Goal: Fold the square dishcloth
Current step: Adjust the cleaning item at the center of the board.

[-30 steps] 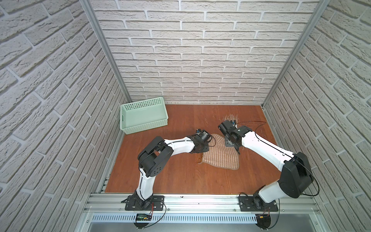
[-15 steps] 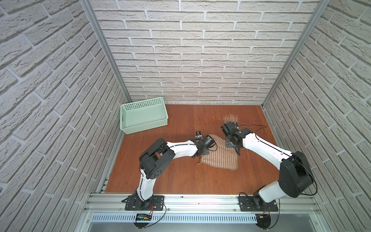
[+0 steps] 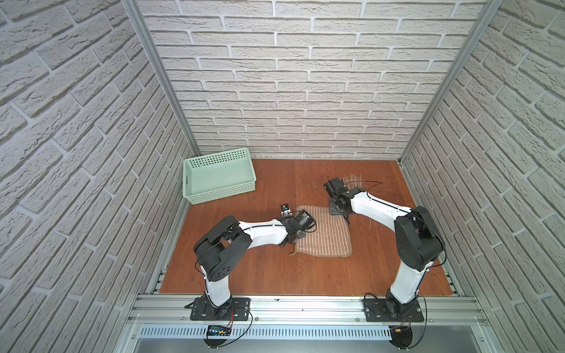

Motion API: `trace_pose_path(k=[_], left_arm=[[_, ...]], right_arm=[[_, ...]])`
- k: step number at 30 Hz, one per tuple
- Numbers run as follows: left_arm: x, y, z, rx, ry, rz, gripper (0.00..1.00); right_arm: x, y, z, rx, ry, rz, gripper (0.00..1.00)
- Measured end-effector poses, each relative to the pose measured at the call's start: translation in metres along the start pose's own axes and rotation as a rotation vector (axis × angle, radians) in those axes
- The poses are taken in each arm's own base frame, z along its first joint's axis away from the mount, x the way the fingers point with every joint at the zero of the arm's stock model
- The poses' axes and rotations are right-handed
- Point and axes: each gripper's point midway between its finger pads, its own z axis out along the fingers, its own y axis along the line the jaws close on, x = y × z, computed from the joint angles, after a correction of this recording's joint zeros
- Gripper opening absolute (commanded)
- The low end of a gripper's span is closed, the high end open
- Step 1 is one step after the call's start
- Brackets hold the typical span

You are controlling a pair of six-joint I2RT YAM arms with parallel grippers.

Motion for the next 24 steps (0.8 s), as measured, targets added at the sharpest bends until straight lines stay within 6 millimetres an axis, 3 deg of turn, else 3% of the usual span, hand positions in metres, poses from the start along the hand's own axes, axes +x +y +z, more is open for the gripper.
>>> trace_pose_path(k=[9, 17, 24], left_arm=[[-0.025, 0.026, -0.001, -0.048, 0.047, 0.025, 0.45], [-0.079, 0.003, -0.003, 0.074, 0.062, 0.05, 0.43], [-0.091, 0.0, 0.028, 0.149, 0.17, 0.1, 0.44]], right_arm=[[-0.004, 0.011, 0.02, 0.002, 0.029, -0.027, 0.03], [-0.009, 0.003, 0.021, 0.012, 0.034, -0.005, 0.03], [-0.007, 0.002, 0.022, 0.003, 0.048, 0.002, 0.03]])
